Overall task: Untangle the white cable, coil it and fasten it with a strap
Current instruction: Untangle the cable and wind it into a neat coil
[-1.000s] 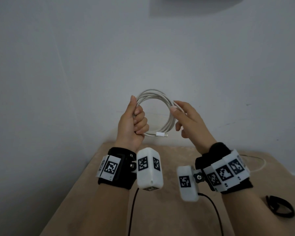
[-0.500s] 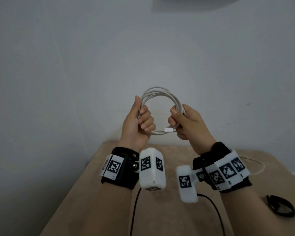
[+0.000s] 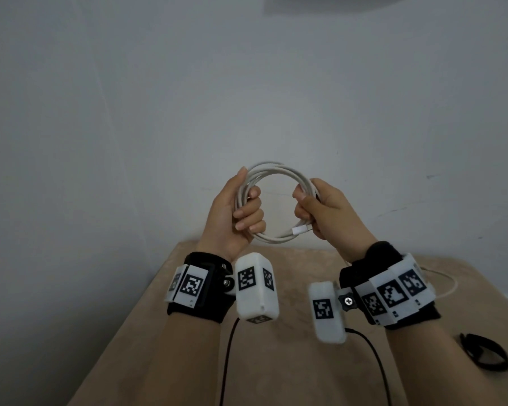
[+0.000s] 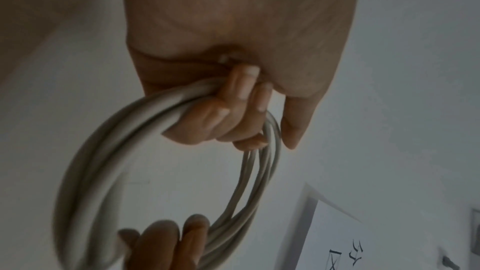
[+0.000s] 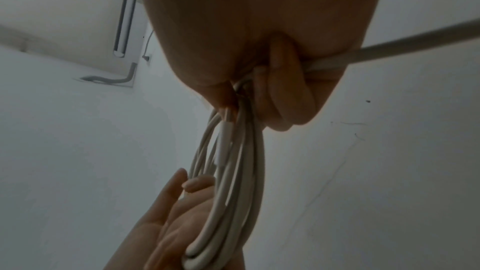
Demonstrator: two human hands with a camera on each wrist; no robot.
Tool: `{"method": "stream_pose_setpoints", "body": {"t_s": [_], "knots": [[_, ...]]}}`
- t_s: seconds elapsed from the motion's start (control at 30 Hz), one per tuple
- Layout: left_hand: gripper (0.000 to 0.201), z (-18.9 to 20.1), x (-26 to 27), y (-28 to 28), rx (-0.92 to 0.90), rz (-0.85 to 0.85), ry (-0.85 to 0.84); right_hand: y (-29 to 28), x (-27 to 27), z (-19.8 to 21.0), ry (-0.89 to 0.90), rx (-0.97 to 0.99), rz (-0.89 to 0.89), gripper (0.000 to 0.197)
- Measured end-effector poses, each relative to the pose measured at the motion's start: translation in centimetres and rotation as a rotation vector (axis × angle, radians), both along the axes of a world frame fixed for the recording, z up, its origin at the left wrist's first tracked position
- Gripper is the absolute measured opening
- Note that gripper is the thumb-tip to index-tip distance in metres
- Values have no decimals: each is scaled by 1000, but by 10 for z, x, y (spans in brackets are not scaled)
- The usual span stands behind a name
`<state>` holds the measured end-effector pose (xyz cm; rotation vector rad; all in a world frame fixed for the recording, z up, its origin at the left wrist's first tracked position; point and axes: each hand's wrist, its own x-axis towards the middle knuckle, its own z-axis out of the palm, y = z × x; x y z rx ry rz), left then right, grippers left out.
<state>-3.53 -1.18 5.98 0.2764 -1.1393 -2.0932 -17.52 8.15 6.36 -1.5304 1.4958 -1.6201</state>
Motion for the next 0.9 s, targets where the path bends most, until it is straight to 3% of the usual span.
{"method": "stream_pose_setpoints", "body": {"t_s": [0.17,0.43,0.63,0.77,0.9], "knots": [[38,-2,6,-2,-124,-14,-183,2,-4,1,94,21,17,14],[48,-7,11,2,-342,-81,-456,3,-12,-3,248,213,198,16],[52,-6,7,6,-461,-117,-589,5,-13,-2,332,293,239,14],[49,-6,2,10,-537,-83,-628,4,-13,-4,387,296,230,15],[43,-5,0,9,-500,6,-541,5,-13,-3,402,206,115,17]]}}
